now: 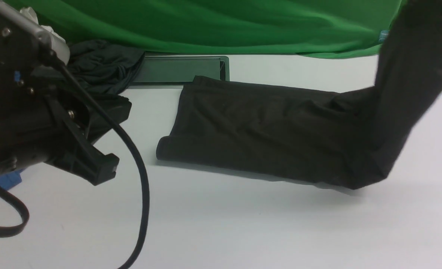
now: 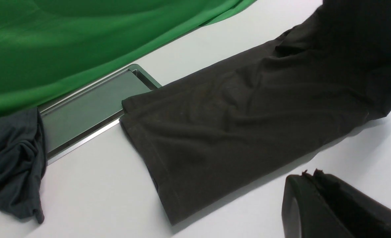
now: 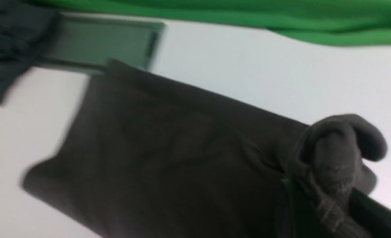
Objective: Fold a long-sleeved shirt on a white desktop.
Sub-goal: 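Fold the right end of the dark garment over onto its left end with the right gripper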
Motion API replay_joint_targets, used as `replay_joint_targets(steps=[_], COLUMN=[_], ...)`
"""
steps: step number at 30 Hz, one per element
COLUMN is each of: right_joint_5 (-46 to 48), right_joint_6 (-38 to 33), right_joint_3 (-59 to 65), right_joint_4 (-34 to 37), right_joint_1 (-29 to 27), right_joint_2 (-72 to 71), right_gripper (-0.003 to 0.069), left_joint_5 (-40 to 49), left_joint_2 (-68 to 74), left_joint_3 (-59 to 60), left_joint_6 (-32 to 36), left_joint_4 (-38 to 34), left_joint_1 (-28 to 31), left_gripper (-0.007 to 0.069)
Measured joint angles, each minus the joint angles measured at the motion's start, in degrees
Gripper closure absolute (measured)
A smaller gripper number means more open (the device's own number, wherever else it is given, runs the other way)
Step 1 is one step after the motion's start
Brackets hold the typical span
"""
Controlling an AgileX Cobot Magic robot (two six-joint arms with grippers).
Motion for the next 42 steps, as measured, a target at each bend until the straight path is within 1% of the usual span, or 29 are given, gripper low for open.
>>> replay_joint_targets(steps=[5,10,11,15,20,27,34,35,36,37,40,41,42], right_joint_5=[-4.1,-5.4,-5.4,-5.4,-5.5,-5.6,-7.3,-8.0,-8.6,-8.9,-11.3,-11.5,-12.2], right_joint_6=[0.0,-0.2,-0.2,-0.2,0.0,0.1,0.8,1.4,1.7,1.8,3.0,3.1,3.2], right_joint_3=[-0.5,-3.1,-4.7,-10.3,-15.8,-20.6,-22.6,-22.6,-22.6,-22.6,-22.7,-22.7,-22.7], right_joint_4=[4.9,9.3,10.2,11.0,11.7,12.4,13.7,13.8,14.0,14.2,15.6,15.6,15.8], right_joint_1=[3.9,7.8,9.4,14.7,19.4,22.9,24.6,24.8,24.9,25.0,25.1,25.1,25.1], right_joint_2=[0.3,3.2,5.0,11.6,19.0,26.1,29.6,30.0,30.3,30.3,30.4,30.4,30.2], right_gripper=[0.0567,0.0567,0.0567,0.0567,0.0567,0.0567,0.0561,0.0542,0.0503,0.0494,0.026,0.0235,0.017], left_joint_5=[0.1,0.1,0.1,0.1,0.1,0.1,0.1,0.1,0.0,0.0,0.0,0.0,0.0], left_joint_2=[0.0,0.0,0.0,0.0,0.0,0.0,0.0,0.0,0.0,0.0,0.0,0.0,0.0], left_joint_3=[0.0,0.0,0.0,0.0,0.0,0.0,0.0,0.0,0.0,0.0,0.0,0.0,0.0], left_joint_6=[0.0,0.0,0.0,0.0,0.0,0.0,-0.1,-0.1,-0.1,-0.1,-0.1,-0.1,-0.1], left_joint_4=[0.1,0.1,0.1,0.1,0.4,0.4,0.4,0.4,0.4,0.4,0.4,0.4,0.4], left_joint_1=[0.0,0.0,0.0,0.0,0.0,0.0,0.0,0.0,0.0,0.0,0.0,0.0,0.0], left_gripper=[0.0608,0.0608,0.0608,0.0608,0.0608,0.0608,0.0608,0.0608,0.0608,0.0608,0.0608,0.0608,0.0608])
